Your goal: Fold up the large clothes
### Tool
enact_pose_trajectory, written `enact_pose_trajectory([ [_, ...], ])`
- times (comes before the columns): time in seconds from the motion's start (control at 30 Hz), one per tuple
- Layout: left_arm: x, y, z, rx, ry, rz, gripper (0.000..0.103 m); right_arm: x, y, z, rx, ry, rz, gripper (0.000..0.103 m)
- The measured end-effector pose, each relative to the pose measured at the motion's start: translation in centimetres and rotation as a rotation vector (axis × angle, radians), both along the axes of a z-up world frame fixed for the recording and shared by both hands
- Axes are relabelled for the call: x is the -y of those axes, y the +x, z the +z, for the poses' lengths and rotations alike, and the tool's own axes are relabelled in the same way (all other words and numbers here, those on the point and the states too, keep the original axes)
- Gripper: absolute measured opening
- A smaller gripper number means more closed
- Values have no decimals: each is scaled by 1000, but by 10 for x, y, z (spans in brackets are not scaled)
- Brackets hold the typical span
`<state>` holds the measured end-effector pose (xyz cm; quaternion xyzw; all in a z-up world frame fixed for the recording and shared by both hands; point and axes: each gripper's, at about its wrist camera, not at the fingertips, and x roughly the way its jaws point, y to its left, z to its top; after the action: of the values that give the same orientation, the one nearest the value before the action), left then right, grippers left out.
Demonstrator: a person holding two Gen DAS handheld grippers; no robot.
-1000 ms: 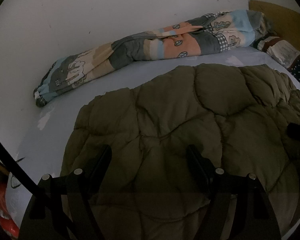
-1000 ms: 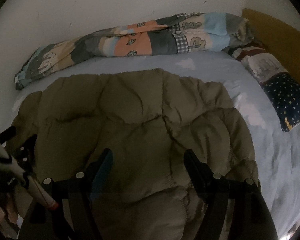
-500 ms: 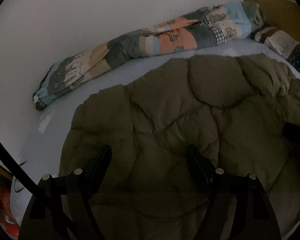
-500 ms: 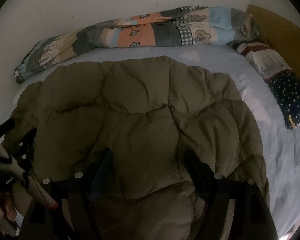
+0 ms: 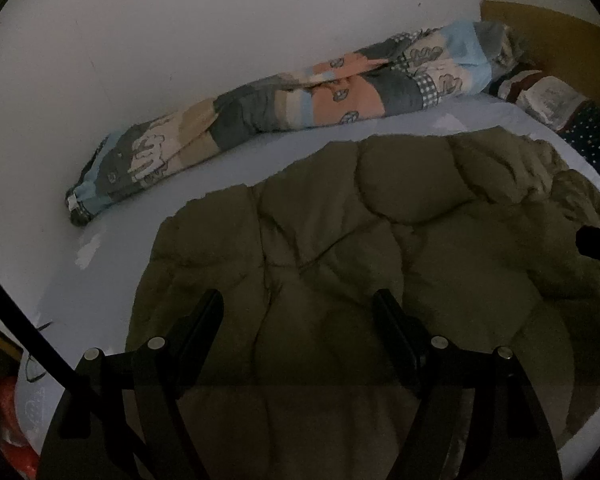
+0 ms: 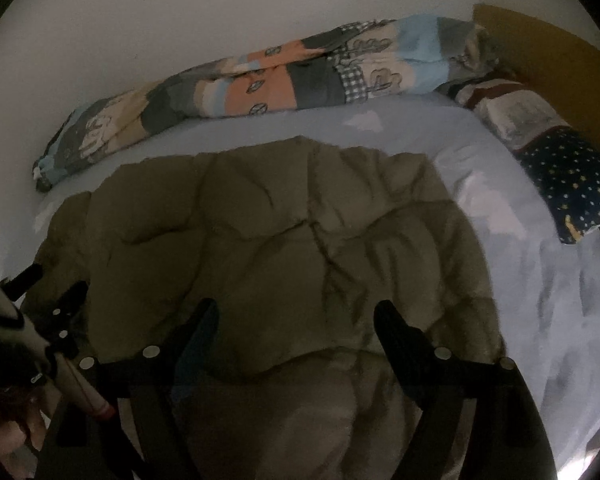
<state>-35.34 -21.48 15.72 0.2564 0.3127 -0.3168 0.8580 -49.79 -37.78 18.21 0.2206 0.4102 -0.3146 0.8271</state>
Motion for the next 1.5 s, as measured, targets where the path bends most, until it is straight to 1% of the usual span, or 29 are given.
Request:
enact_pose_trajectory([
  [0.13,-8,-17,4,-4,-8,-15,76,-6,-8,6,9,2,-6,84],
  [0.23,-21,-29,8,-27,-18,-25,76,-19,-14,10,22,10,17,84],
  [0.33,-39,-41,8,-87,-38,-14,76,-37,-25,17,40,8,27,84],
  [0.43,-57,-46,2,-137,-15,15,76,-57,-43,18,52,24,29,84],
  [0.5,-75,-42,1,-143,-5,66,76,-66,-55,18,51,31,30,84],
  [0.6,-100,-18,4,-178,-30,172,76,-66,-74,23,55,1,-8,84],
  [0.63,-110,-7,2,-198,-33,223,76,-61,-82,24,56,0,-34,84],
  [0.7,-124,7,-3,-234,-38,287,76,-50,-96,21,61,23,-86,84],
  [0.73,-129,14,-9,-267,-39,317,76,-43,-103,17,57,45,-116,84],
  [0.8,-132,23,-20,-329,-40,334,76,-32,-109,6,33,75,-164,84],
  [0.83,-131,25,-25,-335,-27,340,77,-28,-110,1,23,90,-175,84],
  [0.9,-127,24,-31,-317,1,344,79,-19,-108,-11,2,127,-179,84],
  [0.97,-122,21,-35,-287,28,345,82,-17,-102,-21,-33,125,-177,85],
  [1.03,-118,20,-40,-281,45,349,83,-18,-95,-29,-73,111,-164,87],
  [1.13,-117,24,-45,-295,39,361,85,-16,-88,-44,-117,116,-162,90],
  [1.2,-116,24,-45,-287,31,368,86,-15,-89,-52,-123,136,-169,92],
  [1.27,-115,20,-44,-266,30,378,86,-15,-88,-54,-117,135,-178,93],
  [1.37,-118,11,-38,-245,7,401,85,-21,-86,-54,-122,94,-182,93],
  [1.4,-121,5,-32,-233,-8,405,85,-27,-86,-51,-123,63,-189,92],
  [1.43,-123,-2,-25,-210,-31,400,85,-32,-86,-47,-122,38,-195,92],
  [1.5,-123,-17,-10,-157,-69,365,85,-49,-84,-36,-108,-18,-203,87],
])
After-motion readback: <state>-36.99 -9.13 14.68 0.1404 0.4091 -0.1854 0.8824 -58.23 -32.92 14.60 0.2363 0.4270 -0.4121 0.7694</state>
